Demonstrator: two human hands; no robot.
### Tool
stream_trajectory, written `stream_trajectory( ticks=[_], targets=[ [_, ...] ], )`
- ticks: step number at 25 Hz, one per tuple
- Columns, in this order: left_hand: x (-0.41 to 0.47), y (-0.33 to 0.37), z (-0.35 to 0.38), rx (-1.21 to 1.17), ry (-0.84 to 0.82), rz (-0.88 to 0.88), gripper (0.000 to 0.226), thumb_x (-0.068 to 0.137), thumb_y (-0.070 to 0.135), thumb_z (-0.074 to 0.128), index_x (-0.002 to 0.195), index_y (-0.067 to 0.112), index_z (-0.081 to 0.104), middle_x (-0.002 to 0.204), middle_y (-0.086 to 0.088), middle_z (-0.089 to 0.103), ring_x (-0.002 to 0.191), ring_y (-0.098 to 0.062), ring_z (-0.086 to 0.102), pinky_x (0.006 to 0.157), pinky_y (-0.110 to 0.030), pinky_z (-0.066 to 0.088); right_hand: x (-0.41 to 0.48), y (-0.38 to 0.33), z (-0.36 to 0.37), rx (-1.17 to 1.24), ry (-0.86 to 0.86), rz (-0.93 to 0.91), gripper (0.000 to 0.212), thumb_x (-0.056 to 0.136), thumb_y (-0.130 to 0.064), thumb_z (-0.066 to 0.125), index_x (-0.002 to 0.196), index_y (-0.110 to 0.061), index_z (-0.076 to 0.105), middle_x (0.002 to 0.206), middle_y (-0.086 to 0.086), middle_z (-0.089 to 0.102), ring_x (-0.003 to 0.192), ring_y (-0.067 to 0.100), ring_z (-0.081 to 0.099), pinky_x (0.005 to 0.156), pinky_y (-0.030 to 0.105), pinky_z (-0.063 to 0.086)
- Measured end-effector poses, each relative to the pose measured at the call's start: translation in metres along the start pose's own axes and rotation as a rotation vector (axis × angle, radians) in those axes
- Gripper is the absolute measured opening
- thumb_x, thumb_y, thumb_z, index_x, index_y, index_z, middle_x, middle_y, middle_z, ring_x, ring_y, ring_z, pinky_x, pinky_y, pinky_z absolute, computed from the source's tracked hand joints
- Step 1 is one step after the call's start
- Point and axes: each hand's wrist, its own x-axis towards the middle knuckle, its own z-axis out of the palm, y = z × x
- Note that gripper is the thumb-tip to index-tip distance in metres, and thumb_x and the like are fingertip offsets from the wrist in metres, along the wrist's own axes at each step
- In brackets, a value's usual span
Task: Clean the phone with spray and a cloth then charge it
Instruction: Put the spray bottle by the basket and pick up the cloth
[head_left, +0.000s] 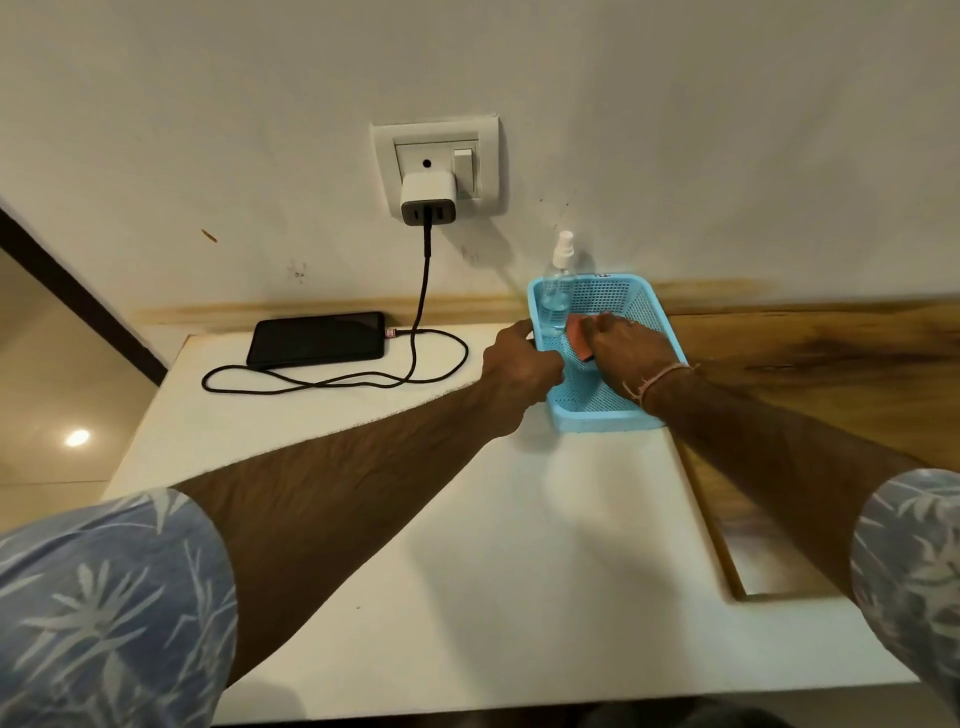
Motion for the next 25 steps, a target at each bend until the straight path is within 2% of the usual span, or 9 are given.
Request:
stream_trajectory(
  ticks=[5, 9, 10, 12, 14, 15, 17, 20, 25],
  targets=[
    [-0.003, 0.001, 0.001, 0.001, 0.003, 0.007, 0.063, 0.080, -0.005, 0.066, 0.138, 0.016, 0.052, 0.120, -0.009, 0.068, 0.102, -0.032, 0.068, 0.081, -0.045, 0.061, 0.004, -0.011, -0.001, -0.169, -0.128, -0.008, 0.061, 0.091, -0.024, 0.053, 0.139, -0.002, 0.023, 0.134, 0.026, 0.045, 0.126, 0.042, 0.044, 0.108, 0.058, 0.033],
    [-0.002, 0.002, 0.001, 0.003, 0.000, 0.003, 0.061, 0.079, -0.005, 0.066, 0.135, 0.017, 0.055, 0.120, -0.009, 0.068, 0.103, -0.031, 0.067, 0.085, -0.046, 0.060, 0.008, -0.012, -0.010, -0.022, -0.259, 0.047, 0.064, 0.090, -0.030, 0.049, 0.142, -0.003, 0.021, 0.142, 0.027, 0.035, 0.134, 0.043, 0.032, 0.113, 0.058, 0.023],
    [-0.001, 0.001, 0.002, -0.004, 0.002, 0.006, 0.058, 0.079, -0.005, 0.066, 0.132, 0.019, 0.057, 0.118, -0.008, 0.069, 0.103, -0.030, 0.067, 0.087, -0.047, 0.059, 0.005, -0.012, -0.015, 0.011, -0.207, 0.025, 0.059, 0.090, -0.029, 0.048, 0.139, -0.005, 0.027, 0.139, 0.027, 0.038, 0.131, 0.043, 0.035, 0.111, 0.058, 0.026],
    [0.001, -0.002, 0.003, -0.050, 0.007, 0.007, 0.044, 0.084, 0.000, 0.063, 0.122, 0.022, 0.060, 0.115, -0.006, 0.070, 0.103, -0.027, 0.067, 0.091, -0.047, 0.057, -0.006, -0.005, -0.022, 0.090, 0.131, -0.035, 0.045, 0.085, -0.029, 0.055, 0.125, -0.010, 0.045, 0.126, 0.022, 0.052, 0.119, 0.040, 0.046, 0.101, 0.058, 0.038],
    [0.000, -0.004, 0.006, -0.151, 0.002, 0.010, 0.024, 0.095, 0.009, 0.057, 0.115, 0.022, 0.060, 0.117, -0.004, 0.070, 0.106, -0.026, 0.067, 0.095, -0.046, 0.056, -0.024, 0.012, -0.028, 0.378, 0.450, 0.133, 0.050, 0.075, -0.037, 0.062, 0.118, -0.012, 0.055, 0.121, 0.017, 0.059, 0.112, 0.036, 0.053, 0.096, 0.050, 0.046],
    [0.000, -0.005, 0.008, -0.204, -0.006, 0.010, 0.019, 0.099, 0.013, 0.053, 0.113, 0.022, 0.061, 0.118, -0.004, 0.070, 0.108, -0.026, 0.067, 0.095, -0.045, 0.055, -0.030, 0.022, -0.027, 0.554, 0.506, 0.281, 0.052, 0.076, -0.036, 0.061, 0.122, -0.012, 0.056, 0.123, 0.014, 0.060, 0.112, 0.033, 0.055, 0.093, 0.042, 0.047],
    [0.000, -0.007, 0.014, -0.273, -0.009, 0.012, 0.025, 0.102, 0.013, 0.045, 0.112, 0.025, 0.064, 0.116, -0.003, 0.071, 0.107, -0.024, 0.067, 0.092, -0.041, 0.057, -0.039, 0.039, -0.019, 0.872, 0.351, 0.580, 0.047, 0.087, -0.021, 0.059, 0.133, -0.013, 0.052, 0.128, 0.012, 0.060, 0.111, 0.031, 0.060, 0.089, 0.032, 0.047],
    [0.001, -0.007, 0.023, -0.310, 0.050, 0.003, 0.034, 0.103, 0.011, 0.037, 0.102, 0.030, 0.065, 0.098, 0.005, 0.071, 0.090, -0.016, 0.068, 0.064, -0.024, 0.057, -0.043, 0.044, -0.009, 1.392, 0.155, 0.729, 0.027, 0.096, -0.018, 0.056, 0.122, -0.016, 0.064, 0.113, 0.012, 0.069, 0.091, 0.029, 0.068, 0.082, 0.044, 0.057],
    [0.005, -0.007, 0.032, -0.343, 0.116, -0.024, 0.034, 0.105, 0.013, 0.032, 0.107, 0.030, 0.062, 0.093, 0.005, 0.069, 0.082, -0.015, 0.068, 0.058, -0.025, 0.055, -0.040, 0.042, -0.007, 1.482, 0.225, 0.741, 0.022, 0.097, -0.019, 0.054, 0.113, -0.019, 0.069, 0.093, 0.002, 0.072, 0.075, 0.022, 0.070, 0.054, 0.028, 0.054]
  ],
)
